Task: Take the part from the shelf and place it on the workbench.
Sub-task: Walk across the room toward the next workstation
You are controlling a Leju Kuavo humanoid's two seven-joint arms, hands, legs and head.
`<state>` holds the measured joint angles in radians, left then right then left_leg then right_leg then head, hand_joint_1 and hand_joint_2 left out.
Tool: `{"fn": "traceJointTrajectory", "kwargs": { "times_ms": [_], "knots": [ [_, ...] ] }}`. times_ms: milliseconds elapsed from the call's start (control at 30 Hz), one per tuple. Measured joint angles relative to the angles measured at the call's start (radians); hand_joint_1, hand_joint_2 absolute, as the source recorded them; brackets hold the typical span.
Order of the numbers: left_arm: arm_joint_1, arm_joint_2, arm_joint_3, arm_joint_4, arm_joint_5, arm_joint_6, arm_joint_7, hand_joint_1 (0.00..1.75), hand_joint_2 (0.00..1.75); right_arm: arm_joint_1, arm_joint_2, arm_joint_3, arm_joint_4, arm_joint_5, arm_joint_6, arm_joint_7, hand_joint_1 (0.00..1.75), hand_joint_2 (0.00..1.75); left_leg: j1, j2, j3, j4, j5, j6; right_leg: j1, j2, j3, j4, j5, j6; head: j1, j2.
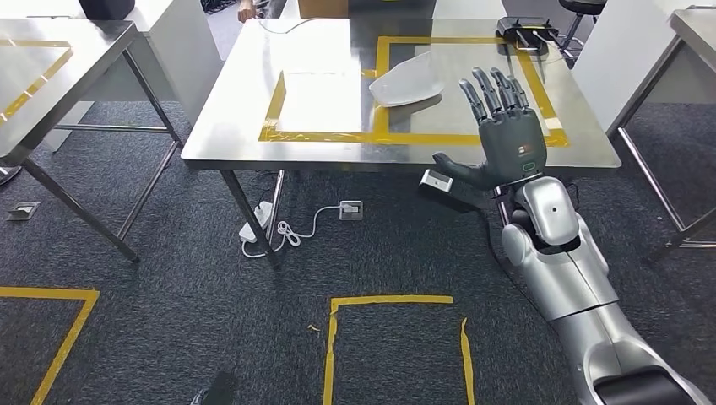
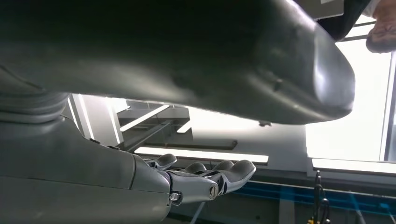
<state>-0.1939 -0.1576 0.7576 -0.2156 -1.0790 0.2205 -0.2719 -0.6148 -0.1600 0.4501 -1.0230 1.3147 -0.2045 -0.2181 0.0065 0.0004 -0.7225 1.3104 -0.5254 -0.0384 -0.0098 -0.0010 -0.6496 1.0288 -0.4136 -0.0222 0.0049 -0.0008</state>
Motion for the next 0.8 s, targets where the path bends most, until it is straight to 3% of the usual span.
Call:
{"fn": "traceJointTrajectory", "kwargs": {
  "times_ms": [33, 100, 133, 167, 233, 267, 300, 400, 433, 467, 500, 567, 633, 700, 767, 800],
  "knots": [
    [0.0, 0.0, 0.0, 0.0, 0.0, 0.0, 0.0, 0.0, 1.75, -0.001, 0.0, 0.0, 0.004, -0.003, 0.0, 0.001, 0.0, 0.0, 0.0, 0.0, 0.045, -0.043, 0.021, 0.003, 0.0, 0.0, -0.016, 0.001, 0.013, 0.003, 0.0, 0.0],
    [-0.003, 0.0, 0.0, -0.001, 0.001, 0.0, -0.001, 0.0, 1.75, -0.004, 0.0, -0.001, 0.01, -0.01, 0.002, 0.003, 0.0, 0.0, -0.003, -0.002, 0.155, -0.18, 0.011, 0.013, 0.0, 0.0, -0.037, 0.002, 0.036, 0.013, 0.002, 0.0],
    [-0.004, 0.0, 0.0, -0.002, 0.002, 0.0, -0.001, 0.0, 1.75, -0.007, -0.001, -0.002, 0.012, -0.016, 0.003, 0.005, 0.0, 0.0, -0.006, -0.003, 0.192, -0.237, -0.004, 0.019, 0.0, -0.001, -0.042, 0.001, 0.047, 0.019, 0.003, 0.0],
    [-0.004, 0.0, 0.0, -0.002, 0.002, 0.0, -0.002, 0.0, 1.75, -0.009, -0.001, -0.003, 0.016, -0.024, 0.005, 0.005, 0.0, 0.0, -0.01, -0.005, 0.209, -0.271, -0.016, 0.026, -0.002, -0.001, -0.043, -0.003, 0.058, 0.027, 0.003, 0.0],
    [-0.002, -0.001, 0.0, -0.001, 0.002, 0.0, -0.002, 0.0, 0.87, -0.011, 0.0, -0.005, 0.025, -0.042, 0.013, 0.006, 0.0, 0.0, -0.014, -0.004, 0.2, -0.288, 0.002, 0.043, -0.005, -0.001, -0.044, -0.016, 0.078, 0.042, 0.002, 0.0],
    [-0.002, -0.001, 0.0, -0.001, 0.002, 0.0, -0.002, 0.0, 0.44, -0.01, 0.0, -0.008, 0.03, -0.05, 0.019, 0.007, 0.0, 0.0, -0.013, -0.002, 0.193, -0.291, 0.016, 0.052, -0.007, 0.0, -0.05, -0.014, 0.071, 0.048, 0.0, 0.0],
    [-0.002, -0.001, 0.0, -0.001, 0.002, 0.0, -0.002, 0.0, 0.0, -0.009, -0.001, -0.011, 0.035, -0.055, 0.025, 0.01, 0.0, 0.0, -0.011, 0.0, 0.182, -0.295, 0.033, 0.06, -0.007, 0.001, -0.061, 0.006, 0.043, 0.053, 0.001, 0.0],
    [-0.001, 0.0, 0.0, -0.001, 0.0, 0.0, 0.0, 0.0, 0.0, 0.0, -0.001, -0.022, 0.043, -0.067, 0.033, 0.029, 0.0, 0.0, -0.012, 0.003, 0.135, -0.297, 0.077, 0.072, -0.007, 0.002, -0.112, 0.185, -0.106, 0.061, 0.002, 0.0],
    [0.0, 0.0, 0.0, 0.0, -0.001, 0.0, 0.001, 0.0, 0.0, 0.007, -0.001, -0.024, 0.043, -0.068, 0.032, 0.035, 0.0, 0.0, -0.013, 0.003, 0.118, -0.296, 0.089, 0.073, -0.006, 0.002, -0.119, 0.244, -0.13, 0.062, 0.002, 0.0],
    [0.001, 0.0, 0.0, 0.0, -0.002, 0.0, 0.003, 0.0, 0.0, 0.015, -0.001, -0.026, 0.043, -0.067, 0.03, 0.039, 0.0, 0.0, -0.014, 0.003, 0.102, -0.294, 0.101, 0.073, -0.005, 0.002, -0.113, 0.276, -0.132, 0.061, 0.002, 0.0],
    [0.001, 0.0, 0.0, 0.001, -0.002, 0.0, 0.004, 0.0, 0.0, 0.022, -0.001, -0.028, 0.043, -0.066, 0.028, 0.043, 0.0, 0.0, -0.014, 0.003, 0.085, -0.292, 0.112, 0.072, -0.004, 0.002, -0.088, 0.272, -0.115, 0.059, 0.002, 0.0],
    [0.002, -0.001, 0.0, 0.001, -0.004, 0.002, 0.001, 0.0, 0.0, 0.027, -0.001, -0.033, 0.042, -0.062, 0.024, 0.052, 0.0, 0.0, -0.014, 0.004, 0.056, -0.286, 0.13, 0.067, -0.001, 0.002, 0.013, 0.167, -0.087, 0.051, 0.002, 0.0],
    [0.002, -0.002, 0.0, 0.001, -0.007, 0.009, -0.01, 0.0, 0.0, 0.024, 0.0, -0.04, 0.039, -0.057, 0.025, 0.059, 0.0, 0.0, -0.015, 0.004, 0.041, -0.278, 0.144, 0.058, 0.006, 0.0, 0.106, 0.041, -0.106, 0.038, 0.002, 0.0],
    [0.001, -0.004, 0.0, 0.001, -0.009, 0.018, -0.019, 0.0, 0.0, 0.019, 0.001, -0.045, 0.037, -0.056, 0.028, 0.064, 0.0, 0.0, -0.013, 0.005, 0.041, -0.279, 0.156, 0.045, 0.012, 0.0, 0.129, -0.003, -0.122, 0.023, 0.005, 0.0],
    [0.002, -0.004, 0.0, 0.001, -0.009, 0.022, -0.022, 0.0, 0.0, 0.014, 0.002, -0.047, 0.037, -0.057, 0.034, 0.063, 0.0, 0.0, -0.011, 0.004, 0.036, -0.279, 0.156, 0.031, 0.009, -0.002, 0.121, -0.01, -0.105, 0.007, 0.007, 0.0],
    [0.002, -0.003, 0.0, 0.001, -0.009, 0.022, -0.023, 0.0, 0.0, 0.012, 0.003, -0.048, 0.037, -0.059, 0.036, 0.061, 0.0, 0.0, -0.01, 0.003, 0.027, -0.262, 0.136, 0.024, 0.006, -0.003, 0.116, -0.014, -0.094, 0.0, 0.005, 0.0]
  ]
}}
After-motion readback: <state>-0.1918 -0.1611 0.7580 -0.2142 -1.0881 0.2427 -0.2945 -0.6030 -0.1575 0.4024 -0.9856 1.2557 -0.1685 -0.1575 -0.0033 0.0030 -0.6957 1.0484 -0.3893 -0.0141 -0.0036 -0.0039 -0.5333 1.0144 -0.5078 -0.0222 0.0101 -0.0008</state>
